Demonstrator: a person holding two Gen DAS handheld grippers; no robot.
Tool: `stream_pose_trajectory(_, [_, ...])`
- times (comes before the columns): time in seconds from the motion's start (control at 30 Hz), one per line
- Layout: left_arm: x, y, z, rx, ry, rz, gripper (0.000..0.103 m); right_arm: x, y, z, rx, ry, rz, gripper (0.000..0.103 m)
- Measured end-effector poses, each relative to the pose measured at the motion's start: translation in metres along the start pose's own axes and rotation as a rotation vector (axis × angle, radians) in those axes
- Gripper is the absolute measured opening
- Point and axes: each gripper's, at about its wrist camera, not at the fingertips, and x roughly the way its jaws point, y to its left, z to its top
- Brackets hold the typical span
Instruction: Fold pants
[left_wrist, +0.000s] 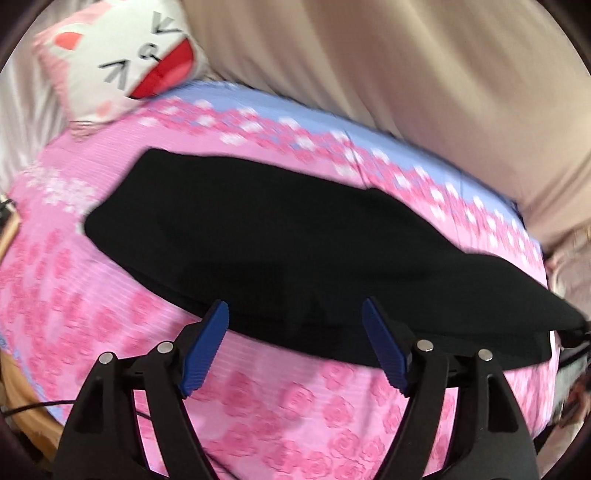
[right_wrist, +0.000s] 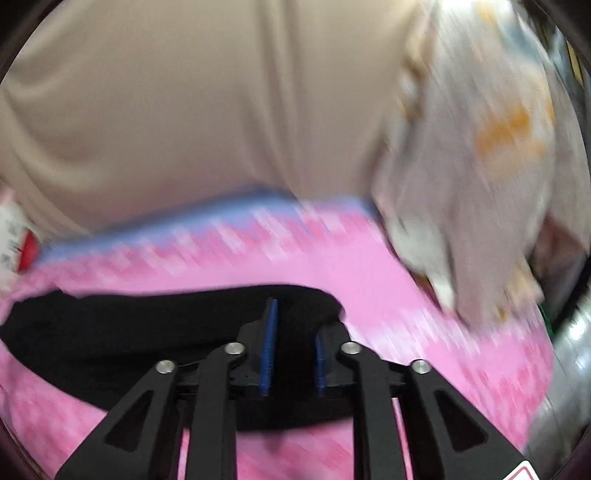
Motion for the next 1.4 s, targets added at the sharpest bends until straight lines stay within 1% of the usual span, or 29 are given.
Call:
stream_pose_trajectory(0.03, [0.005, -0.004, -0.003, 0.012, 0.012, -0.001, 0.073, 0.013, -0.011, -0.017, 0.014, 0.06, -0.079, 0.042])
stream_pose_trajectory(0.1, [0.017, -0.014, -0.008, 0.037, 0.035, 0.013, 0.073, 0.016, -0.03, -0.047, 0.093, 0.123, -0.176, 0.042])
stream_pose_trajectory(0.17, [0.025, -0.023, -0.012, 0.061, 0.05, 0.034, 0.073, -0.003, -0.034, -0.06, 0.179, 0.081, -0.108, 0.043])
stream_pose_trajectory(0.23, [0.029, -0.027, -0.013, 0.065, 0.065, 0.02, 0.073, -0.023, -0.024, -0.068, 0.225, 0.046, -0.007, 0.045])
stream_pose_trajectory(0.27, [0.031, -0.03, -0.014, 0.057, 0.072, 0.008, 0.079, -0.028, -0.017, -0.068, 0.245, 0.043, 0.052, 0.05])
stream_pose_trajectory(0.3, [0.032, -0.031, -0.014, 0.054, 0.07, -0.003, 0.084, -0.029, -0.014, -0.068, 0.25, 0.051, 0.084, 0.056])
stream_pose_trajectory(0.33, [0.032, -0.034, -0.015, 0.057, 0.063, -0.01, 0.084, -0.024, -0.005, -0.065, 0.261, 0.074, 0.128, 0.056])
stream_pose_trajectory(0.43, [0.03, -0.043, -0.02, 0.071, 0.062, -0.022, 0.084, -0.007, 0.002, -0.058, 0.31, 0.114, 0.177, 0.056])
stream_pose_trajectory(0.5, [0.027, -0.047, -0.024, 0.075, 0.067, -0.041, 0.085, -0.009, 0.001, -0.048, 0.322, 0.068, 0.136, 0.057])
stream_pose_trajectory(0.53, [0.026, -0.048, -0.026, 0.08, 0.069, -0.048, 0.085, -0.01, -0.001, -0.037, 0.309, 0.027, 0.085, 0.059])
stream_pose_trajectory(0.57, [0.025, -0.05, -0.029, 0.088, 0.071, -0.052, 0.086, -0.008, -0.004, -0.031, 0.295, 0.016, 0.055, 0.071])
stream_pose_trajectory(0.6, [0.024, -0.051, -0.032, 0.098, 0.072, -0.052, 0.087, 0.004, -0.007, -0.021, 0.276, 0.042, 0.027, 0.079])
stream_pose_trajectory(0.67, [0.023, -0.053, -0.037, 0.109, 0.072, -0.048, 0.09, 0.027, -0.015, -0.013, 0.262, 0.106, 0.003, 0.079])
stream_pose_trajectory(0.73, [0.024, -0.054, -0.04, 0.109, 0.073, -0.041, 0.091, 0.053, -0.016, -0.013, 0.253, 0.198, 0.05, 0.068])
stream_pose_trajectory(0.77, [0.024, -0.053, -0.042, 0.103, 0.079, -0.044, 0.091, 0.061, -0.015, -0.014, 0.254, 0.227, 0.091, 0.033])
stream_pose_trajectory(0.8, [0.024, -0.053, -0.043, 0.098, 0.081, -0.044, 0.091, 0.068, -0.012, -0.012, 0.259, 0.258, 0.143, 0.008])
stream_pose_trajectory(0.83, [0.024, -0.053, -0.045, 0.095, 0.083, -0.045, 0.091, 0.07, -0.005, -0.006, 0.253, 0.265, 0.175, 0.009])
stream_pose_trajectory(0.9, [0.025, -0.055, -0.045, 0.097, 0.085, -0.038, 0.091, 0.046, 0.014, 0.016, 0.18, 0.166, 0.186, 0.008])
stream_pose_trajectory(1.0, [0.022, -0.061, -0.046, 0.114, 0.079, -0.032, 0.091, -0.039, 0.041, 0.053, 0.033, -0.147, 0.151, 0.008])
stream_pose_trajectory(1.03, [0.022, -0.062, -0.046, 0.118, 0.075, -0.035, 0.091, -0.05, 0.044, 0.056, -0.001, -0.191, 0.107, 0.01])
stream_pose_trajectory(1.07, [0.021, -0.064, -0.047, 0.119, 0.072, -0.041, 0.091, -0.053, 0.046, 0.056, -0.051, -0.214, 0.031, 0.029])
stream_pose_trajectory(1.1, [0.021, -0.066, -0.048, 0.121, 0.07, -0.047, 0.091, -0.046, 0.044, 0.053, -0.075, -0.195, -0.018, 0.064])
stream_pose_trajectory(1.13, [0.021, -0.068, -0.049, 0.125, 0.069, -0.053, 0.091, -0.027, 0.035, 0.042, -0.093, -0.132, -0.096, 0.074])
stream_pose_trajectory(1.17, [0.022, -0.07, -0.05, 0.13, 0.069, -0.055, 0.091, -0.008, 0.026, 0.027, -0.094, -0.074, -0.169, 0.071])
stream_pose_trajectory(1.23, [0.025, -0.075, -0.052, 0.146, 0.071, -0.043, 0.091, 0.017, 0.01, -0.002, -0.073, 0.045, -0.257, 0.063])
stream_pose_trajectory(1.27, [0.027, -0.077, -0.053, 0.157, 0.075, -0.034, 0.091, 0.018, 0.003, -0.018, -0.027, 0.072, -0.249, 0.062])
stream_pose_trajectory(1.3, [0.029, -0.08, -0.053, 0.163, 0.078, -0.032, 0.091, 0.013, 0.0, -0.026, 0.006, 0.076, -0.212, 0.062])
stream_pose_trajectory(1.33, [0.03, -0.082, -0.054, 0.169, 0.082, -0.031, 0.091, 0.005, 0.0, -0.037, 0.062, 0.069, -0.128, 0.062])
stream_pose_trajectory(1.4, [0.033, -0.087, -0.054, 0.176, 0.086, -0.035, 0.091, -0.006, 0.007, -0.049, 0.116, 0.058, -0.016, 0.062])
